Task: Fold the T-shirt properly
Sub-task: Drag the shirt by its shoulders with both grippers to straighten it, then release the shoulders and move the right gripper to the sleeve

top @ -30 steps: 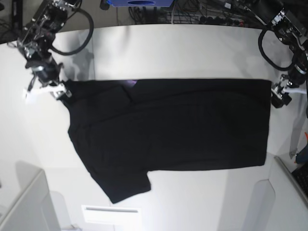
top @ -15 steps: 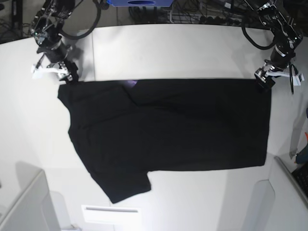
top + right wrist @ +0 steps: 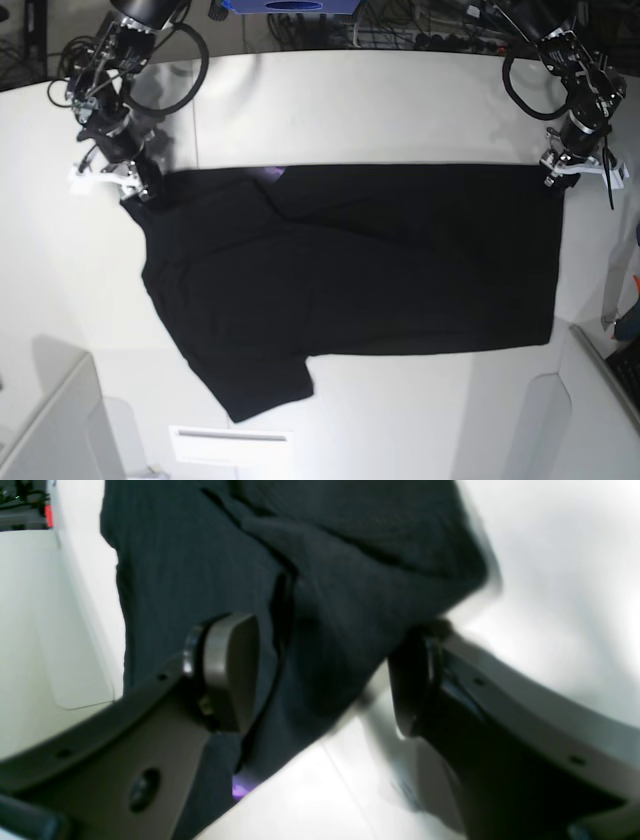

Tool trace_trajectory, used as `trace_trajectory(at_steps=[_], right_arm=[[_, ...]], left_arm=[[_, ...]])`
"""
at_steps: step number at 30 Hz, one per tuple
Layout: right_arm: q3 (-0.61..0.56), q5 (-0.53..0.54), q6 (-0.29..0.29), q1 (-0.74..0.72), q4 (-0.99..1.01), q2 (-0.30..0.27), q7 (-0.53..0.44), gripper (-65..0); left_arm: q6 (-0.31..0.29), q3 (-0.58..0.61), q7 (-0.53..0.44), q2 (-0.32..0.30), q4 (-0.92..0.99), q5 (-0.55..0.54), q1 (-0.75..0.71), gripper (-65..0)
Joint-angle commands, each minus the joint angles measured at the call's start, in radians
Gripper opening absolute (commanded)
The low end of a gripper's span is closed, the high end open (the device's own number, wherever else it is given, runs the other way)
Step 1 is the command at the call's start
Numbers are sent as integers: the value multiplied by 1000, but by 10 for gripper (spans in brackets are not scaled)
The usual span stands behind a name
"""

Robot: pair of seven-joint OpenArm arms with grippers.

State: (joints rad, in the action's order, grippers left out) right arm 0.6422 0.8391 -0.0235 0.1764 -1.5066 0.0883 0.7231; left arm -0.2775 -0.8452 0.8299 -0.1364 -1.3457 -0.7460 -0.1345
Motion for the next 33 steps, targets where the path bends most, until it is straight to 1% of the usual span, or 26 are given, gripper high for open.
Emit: trace_trajectory(at_steps=[1, 2, 3, 4, 5, 6, 7, 8, 11, 13, 15, 18, 21, 22, 27, 33], right_arm=[[1, -54, 35, 12, 33, 1, 14, -330], [1, -54, 35, 15, 44, 0, -23, -399], [1, -54, 33, 19, 48, 0, -58, -470], [0, -54, 23, 25, 48, 0, -87, -542], [0, -54, -5, 38, 47, 0, -106, -611], [1, -53, -40, 47, 44, 0, -115, -650], [3, -53, -69, 56, 31, 0, -118, -650], [6, -53, -79, 67, 14, 0, -118, -650], [34, -53, -71, 120, -48, 8, -115, -650], [35, -53, -72, 173, -87, 5, -115, -650], [32, -53, -72, 223, -124, 3, -113, -650], [31, -53, -72, 302, -176, 5, -113, -650], [28, -53, -74, 354, -202, 0, -113, -650], [28, -53, -74, 366, -205, 0, -106, -650], [57, -53, -76, 383, -206, 0, 14, -650], [66, -54, -77, 412, -234, 3, 28, -650]], left_arm=[[19, 34, 67, 1, 12, 36, -6, -518], [19, 63, 65, -18, 16, 36, -7, -601], [19, 91, 65, -29, 21, 36, -9, -650], [19, 113, 65, -36, 22, 36, -11, -650], [19, 126, 65, -38, 21, 36, -12, -650], [19, 128, 68, -38, 18, 36, -15, -650], [19, 125, 72, -39, 18, 36, -26, -650], [19, 128, 72, -47, 16, 35, -40, -650], [19, 131, 72, -64, -25, 33, -95, -650], [19, 128, 72, -65, -88, 35, -152, -650], [19, 128, 72, -81, -154, 32, -215, -650], [19, 128, 72, -82, -231, 30, -311, -650], [17, 126, 72, -81, -257, 30, -371, -650], [17, 126, 72, -81, -257, 29, -386, -650], [17, 126, 70, -76, -259, 29, -457, -650], [16, 126, 70, -76, -260, 29, -482, -650]])
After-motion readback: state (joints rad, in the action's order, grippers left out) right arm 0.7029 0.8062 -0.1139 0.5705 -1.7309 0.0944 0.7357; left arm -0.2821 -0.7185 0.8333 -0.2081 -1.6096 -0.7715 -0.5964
